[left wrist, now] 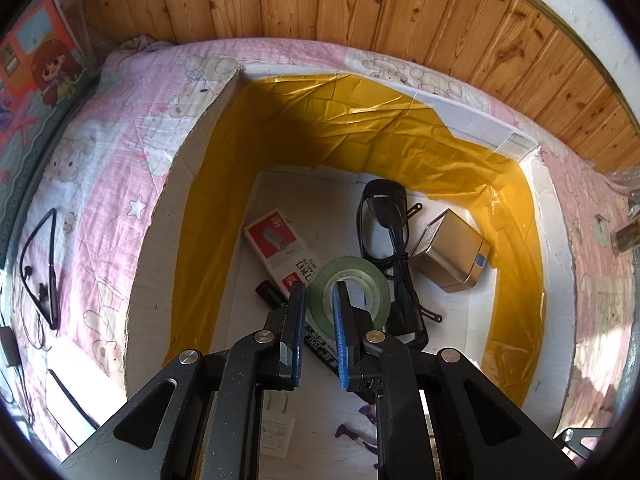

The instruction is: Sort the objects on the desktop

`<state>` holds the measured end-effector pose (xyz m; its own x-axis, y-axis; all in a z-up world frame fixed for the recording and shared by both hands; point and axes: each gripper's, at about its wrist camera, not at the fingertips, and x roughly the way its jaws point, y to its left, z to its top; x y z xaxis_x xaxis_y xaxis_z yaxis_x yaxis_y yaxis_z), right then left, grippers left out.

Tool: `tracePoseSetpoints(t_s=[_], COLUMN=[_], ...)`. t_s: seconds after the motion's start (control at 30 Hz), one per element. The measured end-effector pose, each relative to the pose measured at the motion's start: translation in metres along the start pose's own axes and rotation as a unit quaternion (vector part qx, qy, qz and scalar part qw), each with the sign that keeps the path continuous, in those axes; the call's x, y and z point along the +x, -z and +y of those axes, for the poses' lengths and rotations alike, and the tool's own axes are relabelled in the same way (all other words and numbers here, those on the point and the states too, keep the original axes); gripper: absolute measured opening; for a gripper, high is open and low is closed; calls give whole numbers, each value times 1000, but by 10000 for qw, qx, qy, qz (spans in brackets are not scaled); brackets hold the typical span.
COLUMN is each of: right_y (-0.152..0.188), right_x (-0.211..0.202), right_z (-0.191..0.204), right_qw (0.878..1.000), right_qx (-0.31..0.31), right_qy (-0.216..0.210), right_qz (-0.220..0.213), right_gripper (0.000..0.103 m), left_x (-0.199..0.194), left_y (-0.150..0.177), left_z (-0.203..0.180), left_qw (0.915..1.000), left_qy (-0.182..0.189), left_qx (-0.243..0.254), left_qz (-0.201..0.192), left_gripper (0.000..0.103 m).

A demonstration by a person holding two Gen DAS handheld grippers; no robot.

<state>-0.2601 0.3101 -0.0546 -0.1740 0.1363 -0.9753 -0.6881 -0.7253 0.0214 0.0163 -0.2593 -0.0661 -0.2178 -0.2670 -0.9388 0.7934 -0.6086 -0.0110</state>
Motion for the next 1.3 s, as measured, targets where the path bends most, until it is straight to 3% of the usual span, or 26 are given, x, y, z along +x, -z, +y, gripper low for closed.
tracePoseSetpoints(t_s=[0.4, 0.63, 0.7, 0.83, 1.07, 1.3], right_y=[-2, -6, -7, -9, -7, 10], right_x=[16, 23, 23, 15, -6, -26], right_z=[0, -2, -3, -6, -12, -3], right_qw=[9964, 9941, 9940, 9952, 9971, 9978], right_qx=[-605, -708, -699, -569, -338, -440], right_qy=[89, -54, -90, -234, -320, -128], right_qz=[581, 816, 832, 759, 596, 486], right_gripper=[34, 35, 35, 36, 37, 39], left_x=[38, 45, 43, 34, 5, -29], left_y=[-4, -4, -5, -7, -5, 5], left_z=[-1, 0, 3, 14, 18, 8], left_qw=[9982, 9973, 9973, 9972, 9986, 9995], left_qy=[-34, -14, 17, 79, 54, 110], left_qx=[18, -43, -106, -365, -329, -203], left_qz=[591, 737, 733, 653, 420, 199], left_gripper=[14, 15, 15, 30, 31, 32])
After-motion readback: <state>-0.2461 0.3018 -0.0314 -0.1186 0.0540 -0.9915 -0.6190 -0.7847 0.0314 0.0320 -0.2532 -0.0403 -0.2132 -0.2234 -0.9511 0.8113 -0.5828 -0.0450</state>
